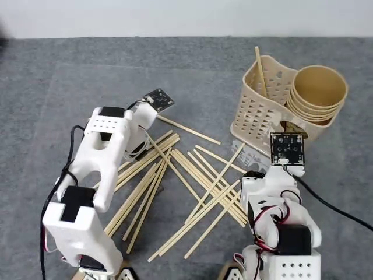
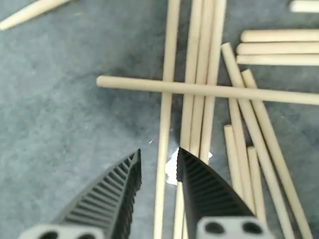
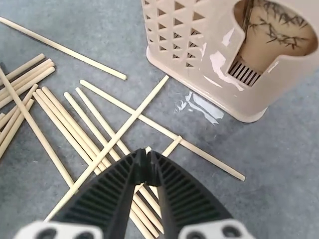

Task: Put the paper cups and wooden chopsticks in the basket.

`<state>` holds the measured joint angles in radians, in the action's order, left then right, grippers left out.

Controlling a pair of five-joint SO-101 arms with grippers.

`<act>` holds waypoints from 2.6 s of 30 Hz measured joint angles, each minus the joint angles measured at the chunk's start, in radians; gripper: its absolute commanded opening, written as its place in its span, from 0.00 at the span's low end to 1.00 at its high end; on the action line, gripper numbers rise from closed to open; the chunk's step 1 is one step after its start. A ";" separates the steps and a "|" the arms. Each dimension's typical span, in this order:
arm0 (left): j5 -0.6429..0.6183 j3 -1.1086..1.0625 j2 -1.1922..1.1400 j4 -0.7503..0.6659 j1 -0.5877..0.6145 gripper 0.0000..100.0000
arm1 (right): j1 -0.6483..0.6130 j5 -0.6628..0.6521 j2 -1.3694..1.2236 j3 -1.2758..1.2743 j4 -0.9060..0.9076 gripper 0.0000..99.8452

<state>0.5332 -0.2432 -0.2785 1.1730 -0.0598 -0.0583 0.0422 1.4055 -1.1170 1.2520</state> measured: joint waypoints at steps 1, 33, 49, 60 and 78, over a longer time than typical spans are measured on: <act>0.000 0.000 -0.002 0.000 -0.002 0.12 | 0.000 0.000 0.000 0.000 0.000 0.01; 0.005 0.180 -0.190 0.106 -0.025 0.11 | -0.002 0.000 0.000 -0.002 0.000 0.01; 0.006 0.368 -0.325 0.264 0.038 0.01 | -0.002 0.000 0.000 -0.002 0.000 0.01; 0.083 0.496 -0.341 0.445 0.199 0.01 | -0.002 0.000 0.000 0.000 0.000 0.01; 0.091 0.675 -0.322 0.554 0.315 0.01 | -0.002 0.000 0.000 0.000 0.000 0.01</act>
<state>0.6237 0.4319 -0.6007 1.7269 0.2547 -0.0598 0.0422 1.4055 -1.1170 1.2520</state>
